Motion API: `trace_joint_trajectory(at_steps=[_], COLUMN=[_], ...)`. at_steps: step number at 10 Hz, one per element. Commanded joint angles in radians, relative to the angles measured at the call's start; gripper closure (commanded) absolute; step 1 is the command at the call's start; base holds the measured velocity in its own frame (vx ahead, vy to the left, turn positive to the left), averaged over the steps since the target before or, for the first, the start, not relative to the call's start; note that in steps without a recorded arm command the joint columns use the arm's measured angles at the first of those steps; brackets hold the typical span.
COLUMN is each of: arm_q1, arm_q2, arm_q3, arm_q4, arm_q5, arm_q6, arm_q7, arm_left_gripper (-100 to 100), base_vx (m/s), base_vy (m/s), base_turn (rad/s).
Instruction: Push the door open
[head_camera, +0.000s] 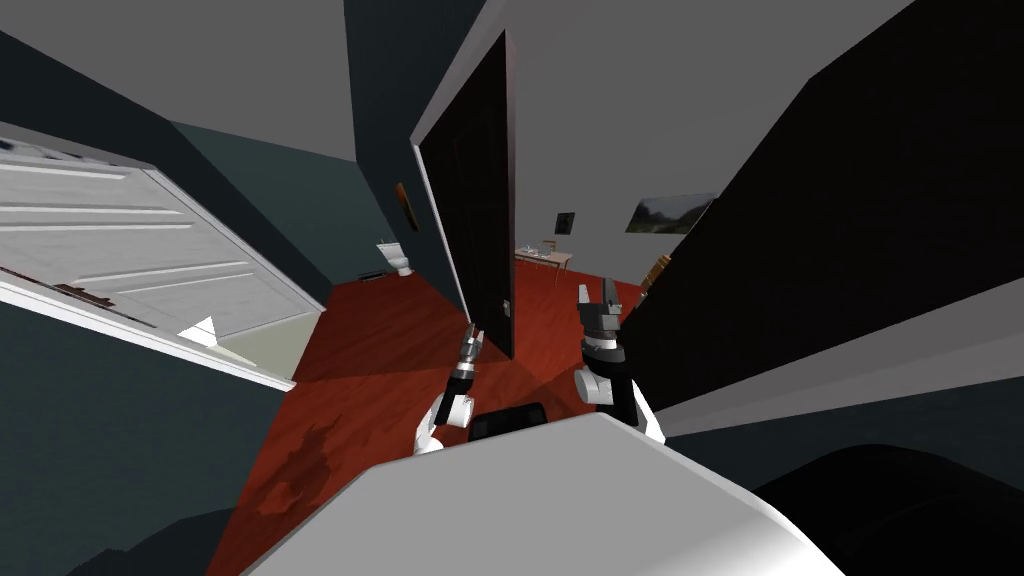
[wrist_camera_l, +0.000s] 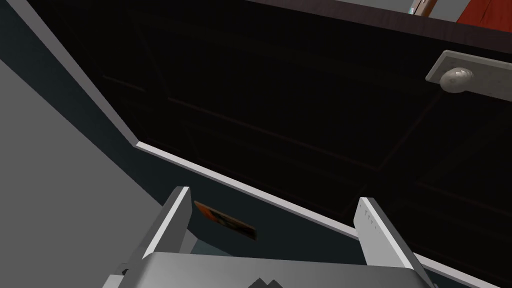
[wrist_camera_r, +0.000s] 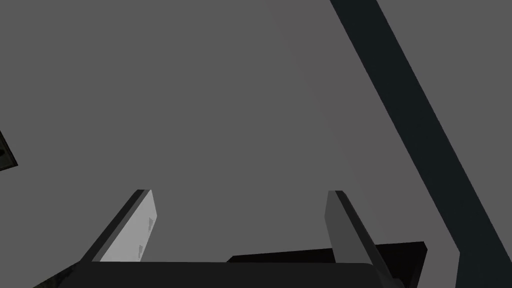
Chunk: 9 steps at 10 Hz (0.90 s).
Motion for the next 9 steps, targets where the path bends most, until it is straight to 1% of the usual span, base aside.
trace_joint_trajectory(at_steps=[1,4,6,9], arm_q1=[-0.018,-0.054,-0.101,-0.134], arm_q2=[-0.001,-0.002,-0.003,-0.006], arm_q3=[-0.015,-0.041,-0.074,-0.098], arm_q4=[0.044,0.124,0.229,0.305], arm_q5=[-0.002,-0.005,-0.009,-0.011], arm_q6=[-0.006,-0.019,-0.036,-0.047], arm_q7=[-0.002,-0.002,-0.003,-0.003], arm_left_gripper=[-100,-100,-100,-100], base_vx=[0.087,0.085,0.108,0.113], base_vy=[0.071,0.057,0.081,0.094], base_turn=[-0.129,-0.093,-0.174,-0.106])
